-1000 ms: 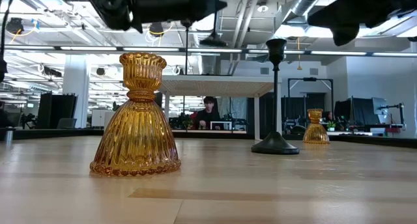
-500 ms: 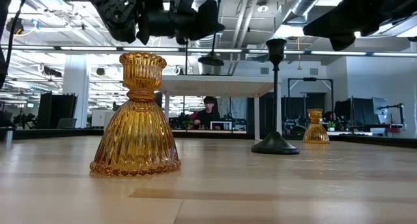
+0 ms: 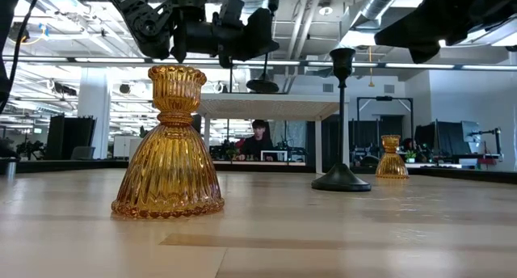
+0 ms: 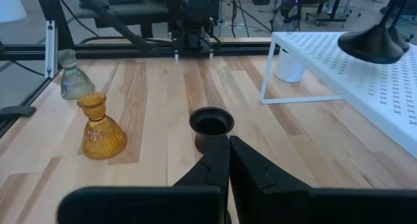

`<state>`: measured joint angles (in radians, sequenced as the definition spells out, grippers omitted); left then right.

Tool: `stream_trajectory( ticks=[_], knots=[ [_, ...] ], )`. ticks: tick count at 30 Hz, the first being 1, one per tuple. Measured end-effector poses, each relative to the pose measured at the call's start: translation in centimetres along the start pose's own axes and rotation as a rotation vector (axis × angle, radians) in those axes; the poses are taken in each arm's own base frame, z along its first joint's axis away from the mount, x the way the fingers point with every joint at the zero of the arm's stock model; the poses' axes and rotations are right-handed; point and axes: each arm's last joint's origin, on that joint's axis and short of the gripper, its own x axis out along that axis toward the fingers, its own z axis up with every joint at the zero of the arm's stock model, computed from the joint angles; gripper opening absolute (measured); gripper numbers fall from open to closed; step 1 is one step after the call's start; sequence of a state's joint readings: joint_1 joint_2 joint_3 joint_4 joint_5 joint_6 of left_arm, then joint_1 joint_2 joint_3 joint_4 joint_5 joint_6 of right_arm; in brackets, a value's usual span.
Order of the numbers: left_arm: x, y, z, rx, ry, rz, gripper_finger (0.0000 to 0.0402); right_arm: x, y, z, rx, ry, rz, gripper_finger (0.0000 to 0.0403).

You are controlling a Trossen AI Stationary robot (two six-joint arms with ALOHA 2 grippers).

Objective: Pick & Place candle stick holders
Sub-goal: Put the bottom black candle holder on the shelf aligned with the other black candle holder

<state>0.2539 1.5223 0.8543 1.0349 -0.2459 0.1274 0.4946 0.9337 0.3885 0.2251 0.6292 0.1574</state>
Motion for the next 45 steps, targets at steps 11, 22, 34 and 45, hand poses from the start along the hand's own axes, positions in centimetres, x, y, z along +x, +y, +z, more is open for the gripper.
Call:
stream_trajectory(
  ticks=[11,22,34,45],
  knots=[
    [-0.1,-0.5,0.0,-0.01,-0.004,-0.057,0.0012,0.1,-1.3,3.5,-0.069,-0.289,-0.193,0.0001],
    [-0.4,-1.9,0.2,-0.024,-0.018,-0.17,0.0011,2.3,-6.2,4.7,0.064,-0.403,-0.196,0.0118],
    [-0.7,-2.9,0.5,-0.035,-0.028,-0.218,0.0012,6.9,-7.5,7.8,0.031,-0.395,-0.176,0.0192],
    [-1.1,-3.9,0.7,-0.043,-0.036,-0.283,0.0011,10.5,-8.8,9.6,0.025,-0.381,-0.213,0.0169]
  ],
)
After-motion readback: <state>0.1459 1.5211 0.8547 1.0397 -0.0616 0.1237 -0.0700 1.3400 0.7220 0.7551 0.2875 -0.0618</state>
